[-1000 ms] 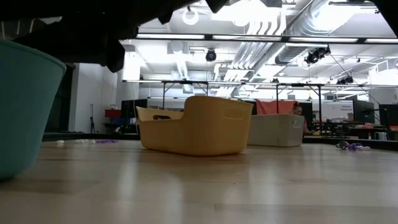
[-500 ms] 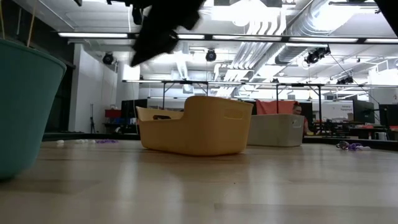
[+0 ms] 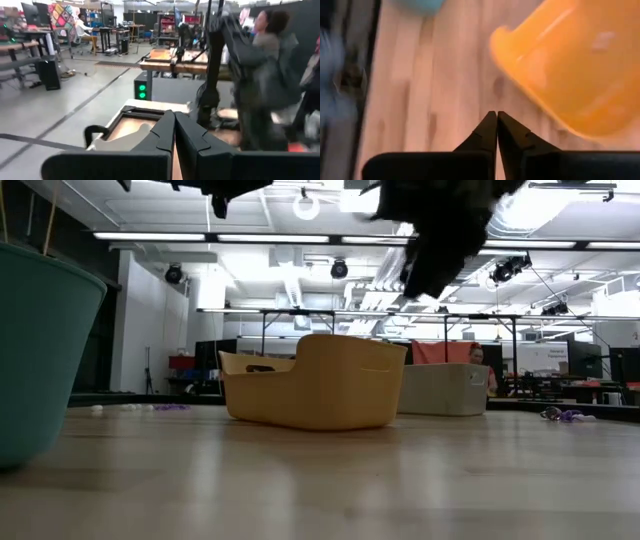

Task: Sort Halloween decoration
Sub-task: Put the white bone toy into the yellow bin

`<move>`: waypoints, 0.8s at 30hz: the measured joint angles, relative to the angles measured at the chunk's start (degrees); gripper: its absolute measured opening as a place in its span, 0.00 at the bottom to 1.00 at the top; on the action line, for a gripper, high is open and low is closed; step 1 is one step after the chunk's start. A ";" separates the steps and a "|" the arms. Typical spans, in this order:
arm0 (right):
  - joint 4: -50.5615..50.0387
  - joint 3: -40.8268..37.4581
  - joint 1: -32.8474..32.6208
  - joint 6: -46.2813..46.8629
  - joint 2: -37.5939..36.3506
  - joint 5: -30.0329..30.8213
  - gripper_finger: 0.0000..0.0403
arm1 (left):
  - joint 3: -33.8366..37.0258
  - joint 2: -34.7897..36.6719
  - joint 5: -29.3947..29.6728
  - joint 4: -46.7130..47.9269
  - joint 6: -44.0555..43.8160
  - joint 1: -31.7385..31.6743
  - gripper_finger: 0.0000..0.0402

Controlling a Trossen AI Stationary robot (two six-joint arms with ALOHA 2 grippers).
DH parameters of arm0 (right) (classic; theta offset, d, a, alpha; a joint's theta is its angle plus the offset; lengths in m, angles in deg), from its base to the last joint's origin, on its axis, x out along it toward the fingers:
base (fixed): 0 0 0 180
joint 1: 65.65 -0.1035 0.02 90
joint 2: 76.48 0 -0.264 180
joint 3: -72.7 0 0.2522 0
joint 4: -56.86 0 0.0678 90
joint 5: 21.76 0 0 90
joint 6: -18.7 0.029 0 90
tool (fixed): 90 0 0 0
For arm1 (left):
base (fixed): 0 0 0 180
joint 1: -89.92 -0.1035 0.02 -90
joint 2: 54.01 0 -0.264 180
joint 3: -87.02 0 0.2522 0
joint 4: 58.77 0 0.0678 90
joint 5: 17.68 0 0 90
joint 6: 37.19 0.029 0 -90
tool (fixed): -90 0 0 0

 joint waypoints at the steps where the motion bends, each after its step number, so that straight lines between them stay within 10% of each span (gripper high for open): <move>1: 2.56 -2.55 0.45 3.30 -3.56 2.16 0.03 | 0.00 0.00 0.00 0.69 1.18 -0.29 0.00; 11: 35.35 -16.44 8.16 8.43 -20.92 18.28 0.01 | 0.02 0.00 -4.41 4.19 1.48 -2.82 0.00; 24: 37.72 -6.13 23.01 -5.42 -15.49 -2.11 0.00 | 0.00 -4.64 -7.43 -3.81 -9.77 4.19 0.00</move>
